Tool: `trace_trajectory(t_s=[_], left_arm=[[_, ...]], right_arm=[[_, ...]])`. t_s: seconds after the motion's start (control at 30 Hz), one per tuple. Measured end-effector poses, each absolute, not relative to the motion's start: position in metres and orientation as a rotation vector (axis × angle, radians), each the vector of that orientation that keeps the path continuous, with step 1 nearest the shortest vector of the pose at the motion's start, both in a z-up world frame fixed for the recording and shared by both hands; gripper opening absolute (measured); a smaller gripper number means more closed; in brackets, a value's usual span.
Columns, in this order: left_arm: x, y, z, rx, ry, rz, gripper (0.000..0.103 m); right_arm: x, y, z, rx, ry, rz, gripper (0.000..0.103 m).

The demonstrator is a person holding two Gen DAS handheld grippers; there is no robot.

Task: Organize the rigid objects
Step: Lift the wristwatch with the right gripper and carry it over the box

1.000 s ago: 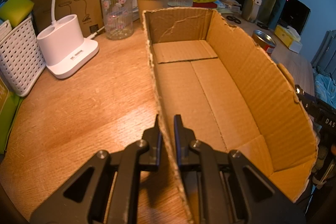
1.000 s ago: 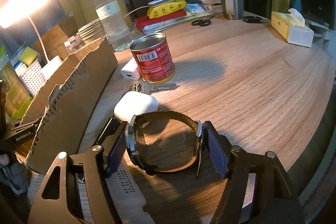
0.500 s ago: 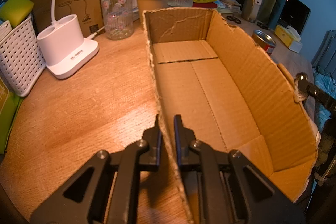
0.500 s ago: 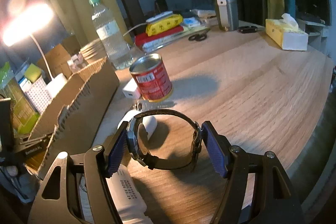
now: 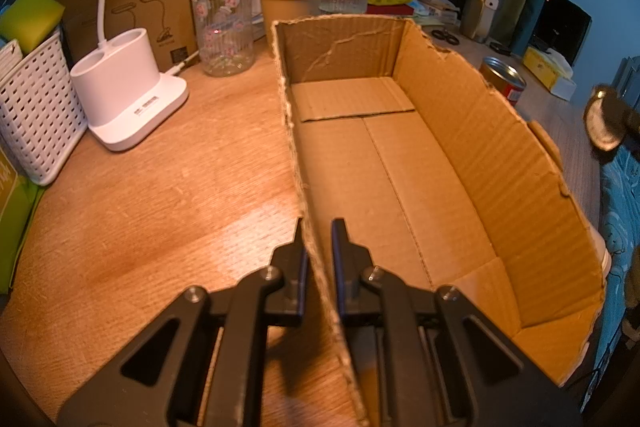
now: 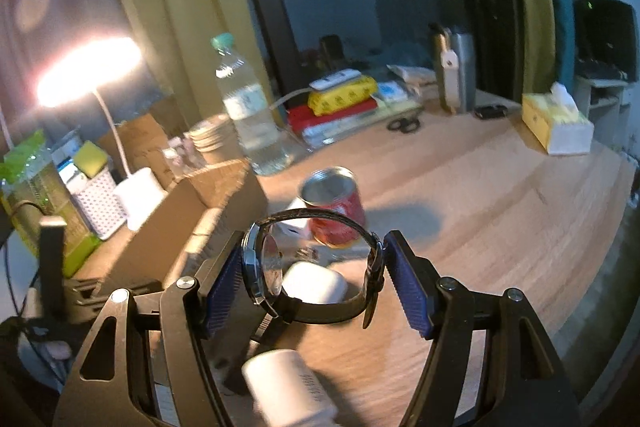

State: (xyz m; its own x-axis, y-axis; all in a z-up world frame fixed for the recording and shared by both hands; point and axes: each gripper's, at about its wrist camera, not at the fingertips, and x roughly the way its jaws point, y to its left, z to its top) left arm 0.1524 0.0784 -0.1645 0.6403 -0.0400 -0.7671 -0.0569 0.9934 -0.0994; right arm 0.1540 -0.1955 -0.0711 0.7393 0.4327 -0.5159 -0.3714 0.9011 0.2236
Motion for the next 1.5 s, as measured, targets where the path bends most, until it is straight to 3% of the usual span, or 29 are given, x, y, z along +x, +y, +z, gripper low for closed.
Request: trace_trajectory(t_s=[0.47, 1.5], left_arm=[[0.153, 0.078, -0.164, -0.118, 0.876, 0.010, 0.011], [0.152, 0.079, -0.164, -0.119, 0.876, 0.010, 0.011]], right_arm=[[0.129, -0.130, -0.048, 0.039, 0.552, 0.600, 0.072], [0.124, -0.056, -0.098, -0.090, 0.732, 0.599, 0.072]])
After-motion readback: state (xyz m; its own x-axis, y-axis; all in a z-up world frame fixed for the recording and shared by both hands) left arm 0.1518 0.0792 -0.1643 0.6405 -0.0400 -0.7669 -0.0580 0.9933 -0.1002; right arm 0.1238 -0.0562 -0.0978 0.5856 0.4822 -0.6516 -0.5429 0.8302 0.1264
